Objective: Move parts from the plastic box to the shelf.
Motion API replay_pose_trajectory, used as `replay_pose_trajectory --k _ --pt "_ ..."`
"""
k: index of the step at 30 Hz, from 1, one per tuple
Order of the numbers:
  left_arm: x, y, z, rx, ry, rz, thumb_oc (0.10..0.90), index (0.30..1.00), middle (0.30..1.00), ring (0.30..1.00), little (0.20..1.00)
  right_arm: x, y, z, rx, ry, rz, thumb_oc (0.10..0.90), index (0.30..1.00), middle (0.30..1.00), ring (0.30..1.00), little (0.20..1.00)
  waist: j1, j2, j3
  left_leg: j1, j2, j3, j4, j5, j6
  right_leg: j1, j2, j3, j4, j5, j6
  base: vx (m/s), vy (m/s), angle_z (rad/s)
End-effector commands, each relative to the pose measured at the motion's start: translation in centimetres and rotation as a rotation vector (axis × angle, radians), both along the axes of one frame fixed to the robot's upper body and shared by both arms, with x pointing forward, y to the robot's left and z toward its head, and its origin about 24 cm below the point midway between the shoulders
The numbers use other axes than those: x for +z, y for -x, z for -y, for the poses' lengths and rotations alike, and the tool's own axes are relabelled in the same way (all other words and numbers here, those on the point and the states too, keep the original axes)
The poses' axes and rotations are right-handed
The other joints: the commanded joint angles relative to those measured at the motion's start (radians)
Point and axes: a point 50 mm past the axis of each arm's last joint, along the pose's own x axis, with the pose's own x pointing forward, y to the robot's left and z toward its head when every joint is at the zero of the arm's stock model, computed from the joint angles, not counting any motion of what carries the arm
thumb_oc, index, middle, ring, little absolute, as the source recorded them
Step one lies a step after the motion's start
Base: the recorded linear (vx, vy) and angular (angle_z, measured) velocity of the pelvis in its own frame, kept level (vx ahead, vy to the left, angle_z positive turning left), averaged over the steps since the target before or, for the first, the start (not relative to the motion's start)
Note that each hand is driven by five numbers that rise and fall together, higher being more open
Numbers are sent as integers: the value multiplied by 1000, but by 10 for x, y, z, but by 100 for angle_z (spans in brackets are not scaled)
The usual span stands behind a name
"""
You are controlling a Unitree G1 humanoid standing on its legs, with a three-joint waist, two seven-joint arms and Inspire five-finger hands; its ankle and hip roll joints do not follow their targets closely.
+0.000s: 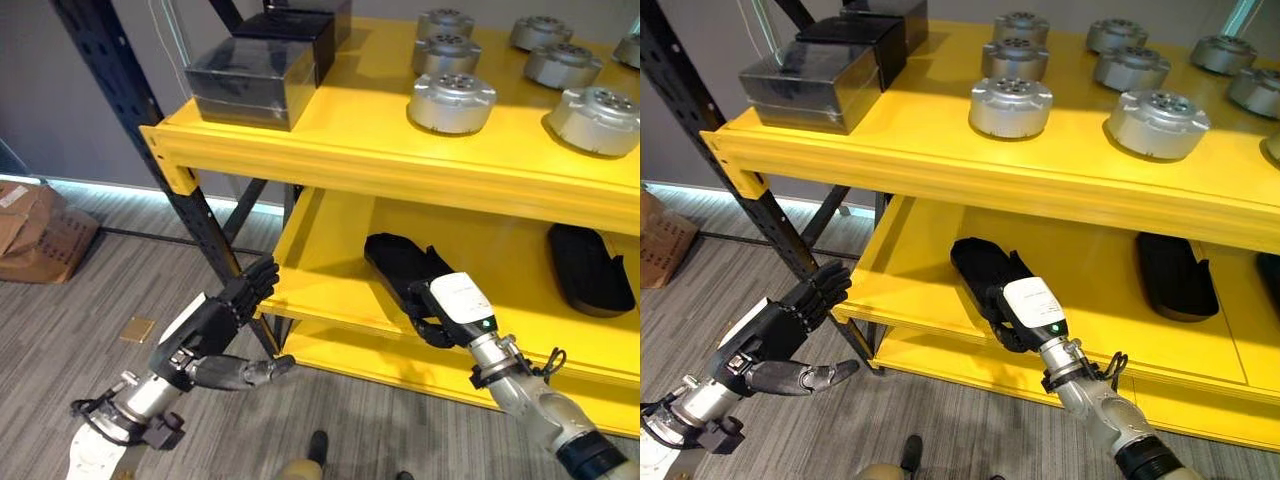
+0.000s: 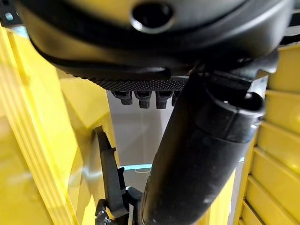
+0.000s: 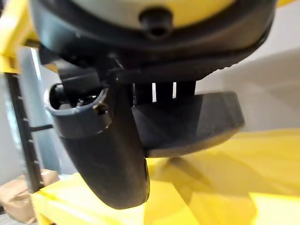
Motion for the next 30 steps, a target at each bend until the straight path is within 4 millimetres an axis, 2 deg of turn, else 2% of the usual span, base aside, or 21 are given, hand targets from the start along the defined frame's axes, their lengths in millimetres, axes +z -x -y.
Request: replay_pose_trajectory --k 1,2,9,16,20,24,30 --pt "42 -9 4 -42 16 267 900 1000 1000 1000 1000 59 -37 -11 12 -52 273 400 300 300 300 300 11 -7 -41 74 21 37 45 -165 -6 -6 -3 -98 8 -20 -24 37 -65 7" --pt "42 -10 5 -51 23 266 900 1000 1000 1000 1000 52 -38 -2 -49 -38 249 400 300 300 300 300 6 -3 -41 76 31 52 43 -159 -13 -8 -4 -110 8 -19 -24 27 -48 6" --pt "44 -17 13 -115 47 265 900 1000 1000 1000 1000 33 -44 22 -237 -56 184 400 300 300 300 300 -10 9 -43 91 42 66 10 -144 -20 -12 -1 -110 8 -18 -24 3 -6 1" --pt "43 -23 23 -181 77 249 900 1000 1000 1000 1000 22 -44 34 -341 -70 148 400 300 300 300 300 -29 18 -44 106 44 76 0 -145 -19 -13 -2 -92 8 -14 -19 3 7 -5" --pt "41 -24 27 -202 86 243 900 1000 1000 1000 1000 17 -42 37 -383 -71 120 400 300 300 300 300 -43 19 -42 116 43 86 0 -150 -18 -12 -2 -81 8 -11 -17 -13 12 -11" --pt "37 -27 31 -223 93 235 900 1000 1000 1000 1000 9 -41 38 -459 -146 56 400 300 300 300 300 -59 19 -43 128 45 99 1 -153 -15 -9 2 -59 8 -8 -17 6 17 -11" --pt "33 -35 39 -259 102 216 900 1000 1000 1000 1000 5 -48 34 -504 -216 20 400 300 300 300 300 -73 24 -39 139 41 111 0 -158 -11 -10 2 -40 8 -3 -16 -2 18 -7"
